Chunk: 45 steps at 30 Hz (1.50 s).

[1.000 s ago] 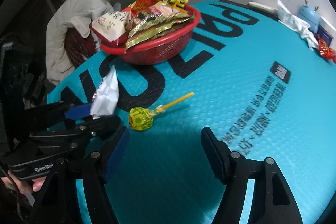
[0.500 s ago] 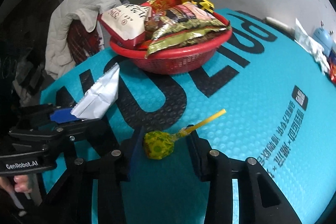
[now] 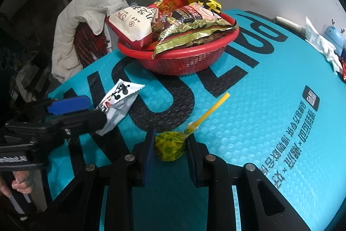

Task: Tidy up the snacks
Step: 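Grasp the white printed candy packet with left tool while right tool grasps green lollipop, then carry the white packet with left tool while right tool carries lollipop to basket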

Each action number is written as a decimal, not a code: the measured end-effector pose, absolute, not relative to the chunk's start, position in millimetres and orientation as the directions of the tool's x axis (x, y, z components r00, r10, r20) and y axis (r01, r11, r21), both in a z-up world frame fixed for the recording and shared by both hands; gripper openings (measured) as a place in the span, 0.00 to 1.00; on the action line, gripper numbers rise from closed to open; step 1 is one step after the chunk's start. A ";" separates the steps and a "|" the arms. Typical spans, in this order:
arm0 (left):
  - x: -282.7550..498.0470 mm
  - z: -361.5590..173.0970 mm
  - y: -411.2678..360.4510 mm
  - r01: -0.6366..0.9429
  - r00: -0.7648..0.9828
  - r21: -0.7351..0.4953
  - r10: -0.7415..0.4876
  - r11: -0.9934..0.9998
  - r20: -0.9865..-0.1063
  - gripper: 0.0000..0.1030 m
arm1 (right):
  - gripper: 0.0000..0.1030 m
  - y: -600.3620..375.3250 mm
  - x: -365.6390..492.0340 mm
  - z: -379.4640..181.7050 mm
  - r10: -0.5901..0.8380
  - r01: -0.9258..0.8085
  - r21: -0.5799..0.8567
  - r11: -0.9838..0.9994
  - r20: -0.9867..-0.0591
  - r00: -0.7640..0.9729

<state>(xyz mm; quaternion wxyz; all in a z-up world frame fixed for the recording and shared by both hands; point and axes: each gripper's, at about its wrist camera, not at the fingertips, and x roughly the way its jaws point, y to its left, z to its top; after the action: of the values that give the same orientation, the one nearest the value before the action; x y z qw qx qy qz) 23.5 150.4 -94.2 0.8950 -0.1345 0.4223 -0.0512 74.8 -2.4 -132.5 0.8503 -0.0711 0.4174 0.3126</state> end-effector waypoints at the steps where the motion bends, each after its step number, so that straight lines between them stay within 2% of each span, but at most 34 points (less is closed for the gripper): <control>1: 23.1 -92.2 149.4 -0.026 0.644 -0.273 -0.193 0.962 -0.740 0.71 | 0.26 -3.9 74.8 -132.6 0.475 -0.590 0.144 0.794 -0.753 0.455; 2: 22.7 -91.0 149.5 -0.029 0.651 -0.268 -0.185 0.963 -0.736 0.75 | 0.26 -4.9 74.7 -132.6 0.477 -0.589 0.148 0.794 -0.753 0.454; 7: 33.6 -93.5 145.5 -0.035 0.638 -0.222 -0.149 0.975 -0.756 0.76 | 0.26 -10.4 72.8 -131.9 0.477 -0.588 0.146 0.796 -0.750 0.459; 13: 53.5 -115.7 149.4 -0.061 0.559 -0.268 -0.190 0.961 -0.807 0.76 | 0.26 -16.6 72.8 -132.5 0.483 -0.585 0.156 0.796 -0.746 0.458; 23: 60.6 -120.4 128.4 -0.034 0.566 -0.102 -0.065 0.994 -0.822 0.76 | 0.26 -18.2 71.6 -132.8 0.481 -0.582 0.154 0.798 -0.745 0.462; 25: 59.0 -120.0 127.3 -0.031 0.578 -0.103 -0.067 0.994 -0.814 0.66 | 0.26 -18.9 71.1 -132.8 0.481 -0.581 0.154 0.799 -0.745 0.463; 26: 58.2 -119.1 126.2 -0.032 0.583 -0.091 -0.055 0.995 -0.811 0.50 | 0.26 -19.0 71.1 -132.8 0.481 -0.581 0.154 0.799 -0.744 0.464; 32: 51.6 -112.1 123.9 -0.002 0.596 -0.103 -0.082 0.995 -0.799 0.34 | 0.26 -17.4 68.3 -129.9 0.481 -0.583 0.150 0.798 -0.743 0.466; 45: 24.1 -106.6 116.6 0.023 0.592 -0.174 -0.154 0.984 -0.791 0.24 | 0.26 -21.3 43.1 -114.6 0.513 -0.600 0.160 0.784 -0.711 0.480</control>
<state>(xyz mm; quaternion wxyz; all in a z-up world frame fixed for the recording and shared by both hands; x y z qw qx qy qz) 24.1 116.6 -106.6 0.8893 -0.0727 0.4487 -0.0498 43.1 -21.3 -114.6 0.8586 -0.0553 0.3934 0.3241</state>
